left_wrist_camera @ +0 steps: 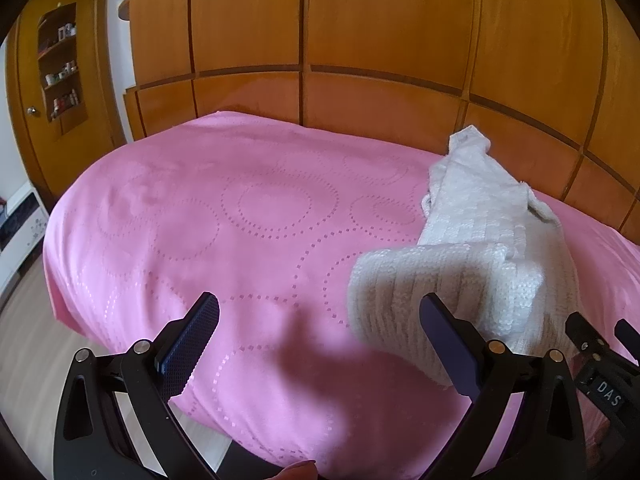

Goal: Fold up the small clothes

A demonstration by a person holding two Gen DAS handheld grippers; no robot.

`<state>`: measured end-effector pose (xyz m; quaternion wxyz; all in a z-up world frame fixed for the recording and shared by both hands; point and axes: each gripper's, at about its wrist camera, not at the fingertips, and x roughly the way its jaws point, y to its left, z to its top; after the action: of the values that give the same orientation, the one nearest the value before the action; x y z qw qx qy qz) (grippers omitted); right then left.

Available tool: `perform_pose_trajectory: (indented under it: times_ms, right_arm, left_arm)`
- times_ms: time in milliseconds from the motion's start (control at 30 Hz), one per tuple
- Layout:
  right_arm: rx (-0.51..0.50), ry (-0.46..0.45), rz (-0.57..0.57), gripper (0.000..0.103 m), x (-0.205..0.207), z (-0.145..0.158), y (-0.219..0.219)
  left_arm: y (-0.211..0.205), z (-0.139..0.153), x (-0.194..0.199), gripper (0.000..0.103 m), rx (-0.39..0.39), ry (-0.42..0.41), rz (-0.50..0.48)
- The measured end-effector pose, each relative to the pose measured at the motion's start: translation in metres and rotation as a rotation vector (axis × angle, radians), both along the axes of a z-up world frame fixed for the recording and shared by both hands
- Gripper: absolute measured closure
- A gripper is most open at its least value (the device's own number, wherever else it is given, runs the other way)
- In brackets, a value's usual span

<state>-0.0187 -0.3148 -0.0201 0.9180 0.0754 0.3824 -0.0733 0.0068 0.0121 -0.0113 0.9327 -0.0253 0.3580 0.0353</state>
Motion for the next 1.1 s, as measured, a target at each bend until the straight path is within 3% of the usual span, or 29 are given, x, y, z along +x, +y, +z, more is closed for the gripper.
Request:
perform_pose_trajectory:
  times_ms: [267, 333, 367, 433, 567, 600, 667, 733, 833, 1000, 1100]
  right_arm:
    - [0.089, -0.052, 0.077, 0.003, 0.007, 0.01, -0.014]
    - [0.107, -0.068, 0.123, 0.022, 0.012, 0.016, -0.017]
    - [0.136, -0.059, 0.161, 0.027, 0.018, 0.018, -0.018]
    - [0.245, -0.026, 0.218, 0.041, 0.032, 0.017, -0.023]
    - [0.398, 0.018, 0.332, 0.052, 0.053, 0.016, -0.016]
    - [0.373, 0.012, 0.364, 0.054, 0.056, 0.019, -0.009]
    - [0.226, -0.004, 0.467, 0.055, 0.061, 0.029, 0.014]
    - [0.164, 0.032, 0.593, 0.056, 0.067, 0.03, 0.031]
    - [-0.028, 0.06, 0.726, 0.056, 0.069, 0.026, 0.057]
    - [-0.196, 0.089, 0.881, 0.043, 0.077, 0.01, 0.082]
    - [-0.251, 0.098, 0.922, 0.048, 0.085, -0.006, 0.098]
  left_arm:
    - [0.01, -0.009, 0.006, 0.004, -0.007, 0.022, -0.026]
    - [0.018, -0.011, 0.008, 0.004, -0.013, 0.03, -0.019]
    - [0.022, -0.012, 0.01, 0.004, -0.015, 0.041, -0.014]
    - [0.033, -0.015, 0.014, 0.004, -0.039, 0.069, -0.012]
    - [0.057, -0.021, 0.019, 0.004, -0.088, 0.088, 0.037]
    - [0.063, -0.022, 0.02, 0.004, -0.106, 0.088, 0.051]
    - [0.073, -0.023, 0.021, 0.004, -0.13, 0.088, 0.068]
    - [0.079, -0.024, 0.022, 0.004, -0.14, 0.092, 0.071]
    - [0.084, -0.025, 0.023, 0.004, -0.148, 0.096, 0.071]
    - [0.087, -0.029, 0.025, 0.004, -0.175, 0.11, 0.074]
    - [0.087, -0.032, 0.026, 0.004, -0.178, 0.121, 0.07]
